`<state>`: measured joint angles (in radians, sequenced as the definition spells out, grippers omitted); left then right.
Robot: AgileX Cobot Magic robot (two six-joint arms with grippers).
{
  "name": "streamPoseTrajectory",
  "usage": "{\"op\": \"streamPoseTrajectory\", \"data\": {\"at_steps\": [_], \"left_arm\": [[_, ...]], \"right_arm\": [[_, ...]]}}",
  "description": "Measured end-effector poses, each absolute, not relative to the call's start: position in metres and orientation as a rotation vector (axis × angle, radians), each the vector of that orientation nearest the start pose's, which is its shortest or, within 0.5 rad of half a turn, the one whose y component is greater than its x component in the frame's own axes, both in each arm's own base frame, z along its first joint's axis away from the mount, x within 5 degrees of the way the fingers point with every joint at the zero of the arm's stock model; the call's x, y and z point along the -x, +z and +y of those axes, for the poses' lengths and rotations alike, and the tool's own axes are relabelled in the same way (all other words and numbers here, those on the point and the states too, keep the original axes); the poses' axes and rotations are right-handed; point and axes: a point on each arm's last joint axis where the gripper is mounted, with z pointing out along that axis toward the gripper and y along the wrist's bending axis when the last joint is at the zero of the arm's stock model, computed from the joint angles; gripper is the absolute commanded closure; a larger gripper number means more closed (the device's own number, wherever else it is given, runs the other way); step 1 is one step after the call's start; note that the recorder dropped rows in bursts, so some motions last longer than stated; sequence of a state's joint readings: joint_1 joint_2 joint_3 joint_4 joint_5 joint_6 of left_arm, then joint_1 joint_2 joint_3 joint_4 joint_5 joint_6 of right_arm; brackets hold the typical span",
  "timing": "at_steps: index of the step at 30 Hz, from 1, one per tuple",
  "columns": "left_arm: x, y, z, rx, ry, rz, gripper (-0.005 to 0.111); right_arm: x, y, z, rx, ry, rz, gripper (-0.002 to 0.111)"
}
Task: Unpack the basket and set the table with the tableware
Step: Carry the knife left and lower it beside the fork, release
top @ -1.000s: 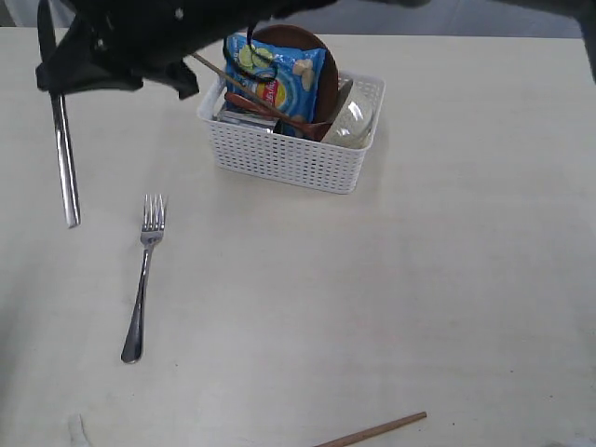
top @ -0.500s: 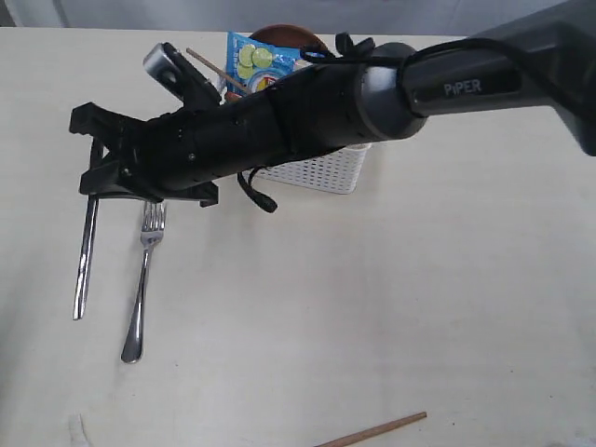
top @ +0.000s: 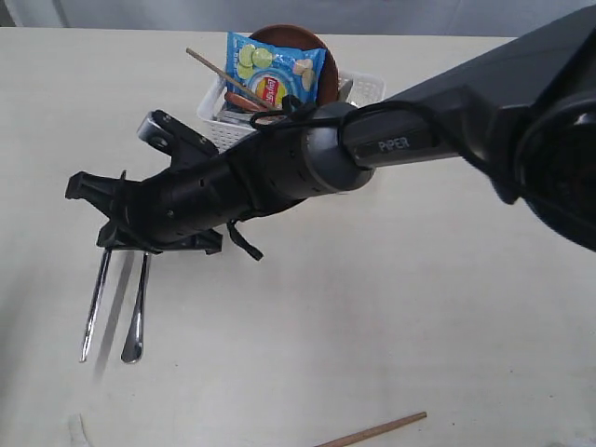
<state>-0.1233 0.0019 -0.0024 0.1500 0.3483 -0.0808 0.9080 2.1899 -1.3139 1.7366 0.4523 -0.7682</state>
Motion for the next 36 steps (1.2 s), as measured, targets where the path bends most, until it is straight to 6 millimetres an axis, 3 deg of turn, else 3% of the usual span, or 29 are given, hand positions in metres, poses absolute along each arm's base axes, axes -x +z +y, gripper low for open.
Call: {"op": "streamPoseTrajectory", "data": {"at_steps": [3,11,20,36], "left_arm": [[-0.054,0.183,-0.002,-0.132,0.002,1.823,0.107],[-0.054,0.183,-0.002,-0.132,0.002,1.823,0.107],[-0.054,0.183,-0.002,-0.132,0.002,1.823,0.107],[-0.054,0.183,-0.002,-0.132,0.002,1.823,0.107]], "right_arm": [[-0.245,0.107,0.379,0.167,1.337,2.687,0.109],[-0.250,0.116,0.386,0.160,1.340,2.647,0.109],[-0.247,0.090,0.387,0.146,1.316,2.715,0.109],[-0.247,0.089,0.388,0.147,1.333,2.718,0.108]]}}
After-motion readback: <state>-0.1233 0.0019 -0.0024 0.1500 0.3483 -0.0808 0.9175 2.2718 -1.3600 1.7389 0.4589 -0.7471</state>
